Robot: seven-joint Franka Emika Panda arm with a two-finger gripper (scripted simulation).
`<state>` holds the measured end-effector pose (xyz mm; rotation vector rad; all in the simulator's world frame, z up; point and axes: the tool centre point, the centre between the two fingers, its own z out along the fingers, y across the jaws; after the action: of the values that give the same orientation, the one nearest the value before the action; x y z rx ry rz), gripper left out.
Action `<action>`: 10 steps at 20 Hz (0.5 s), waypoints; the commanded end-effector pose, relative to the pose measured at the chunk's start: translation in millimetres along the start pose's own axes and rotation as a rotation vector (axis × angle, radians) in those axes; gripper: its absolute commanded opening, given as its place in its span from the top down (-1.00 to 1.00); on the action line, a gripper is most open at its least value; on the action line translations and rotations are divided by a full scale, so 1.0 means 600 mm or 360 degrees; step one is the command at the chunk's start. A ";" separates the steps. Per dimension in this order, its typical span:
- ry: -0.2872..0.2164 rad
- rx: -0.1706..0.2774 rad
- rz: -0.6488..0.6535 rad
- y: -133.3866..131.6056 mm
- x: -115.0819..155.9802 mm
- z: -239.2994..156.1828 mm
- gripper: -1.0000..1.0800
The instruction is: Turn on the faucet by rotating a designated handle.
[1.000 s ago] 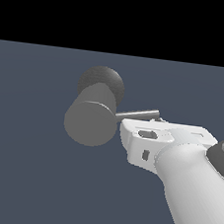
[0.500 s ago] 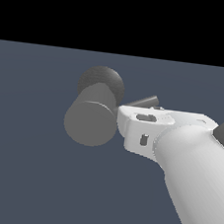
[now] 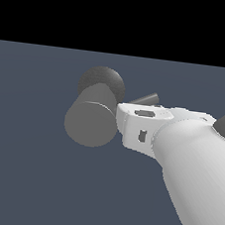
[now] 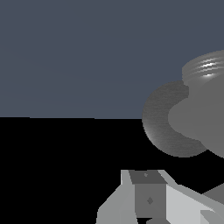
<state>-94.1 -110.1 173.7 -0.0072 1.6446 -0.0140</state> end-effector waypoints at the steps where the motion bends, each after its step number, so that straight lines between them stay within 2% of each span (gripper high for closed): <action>1: -0.0058 -0.0041 -0.0002 0.032 -0.041 0.001 1.00; 10: -0.0093 -0.0060 -0.0002 0.070 -0.095 -0.004 1.00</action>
<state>-95.4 -96.0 198.6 0.0024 1.6453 -0.0216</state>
